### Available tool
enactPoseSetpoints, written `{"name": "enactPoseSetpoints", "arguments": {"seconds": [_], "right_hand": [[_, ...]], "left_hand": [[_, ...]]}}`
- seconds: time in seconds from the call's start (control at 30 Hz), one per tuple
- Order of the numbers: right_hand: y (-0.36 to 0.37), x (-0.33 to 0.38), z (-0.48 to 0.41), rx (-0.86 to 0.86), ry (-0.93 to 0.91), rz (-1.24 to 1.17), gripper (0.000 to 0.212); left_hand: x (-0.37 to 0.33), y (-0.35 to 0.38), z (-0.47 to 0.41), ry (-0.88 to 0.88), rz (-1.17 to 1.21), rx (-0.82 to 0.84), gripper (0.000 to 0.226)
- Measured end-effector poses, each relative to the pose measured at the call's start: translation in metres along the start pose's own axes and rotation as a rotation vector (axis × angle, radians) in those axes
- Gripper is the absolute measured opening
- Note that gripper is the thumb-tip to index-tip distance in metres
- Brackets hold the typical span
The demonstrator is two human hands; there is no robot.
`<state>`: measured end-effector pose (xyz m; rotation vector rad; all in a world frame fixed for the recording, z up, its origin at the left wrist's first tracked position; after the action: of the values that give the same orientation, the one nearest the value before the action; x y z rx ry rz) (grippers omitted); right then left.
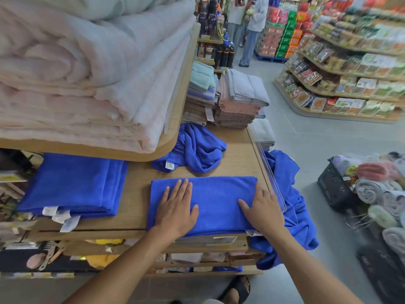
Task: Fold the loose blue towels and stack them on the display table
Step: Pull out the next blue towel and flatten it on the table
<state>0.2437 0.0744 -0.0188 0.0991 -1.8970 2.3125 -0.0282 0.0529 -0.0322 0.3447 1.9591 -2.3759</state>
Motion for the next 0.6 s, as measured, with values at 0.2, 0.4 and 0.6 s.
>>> {"name": "enactPoseSetpoints", "arguments": {"seconds": [0.2,0.4,0.6], "right_hand": [[-0.005,-0.008,-0.024,0.285,0.212,-0.325,0.065],[-0.005,-0.021,-0.020,0.442,0.315,-0.863,0.052],[-0.033,-0.008,-0.004,0.415,0.185,-1.226,0.023]], "left_hand": [[-0.026,0.010,-0.005,0.034,-0.026,0.029,0.079],[-0.024,0.013,-0.006,0.029,-0.031,0.022,0.080],[-0.029,0.018,-0.009,0.003,-0.031,0.028,0.084]]}}
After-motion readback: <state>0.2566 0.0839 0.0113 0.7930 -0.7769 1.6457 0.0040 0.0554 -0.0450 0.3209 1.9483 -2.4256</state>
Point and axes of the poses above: each hand's wrist, its own z-axis away from the middle knuckle, its own y-axis out of the palm, x = y × z, the point moved 10 cm from there along -z, towards the middle knuckle, and after that the axes turned 10 degrees about x, right-handed, at the moved point
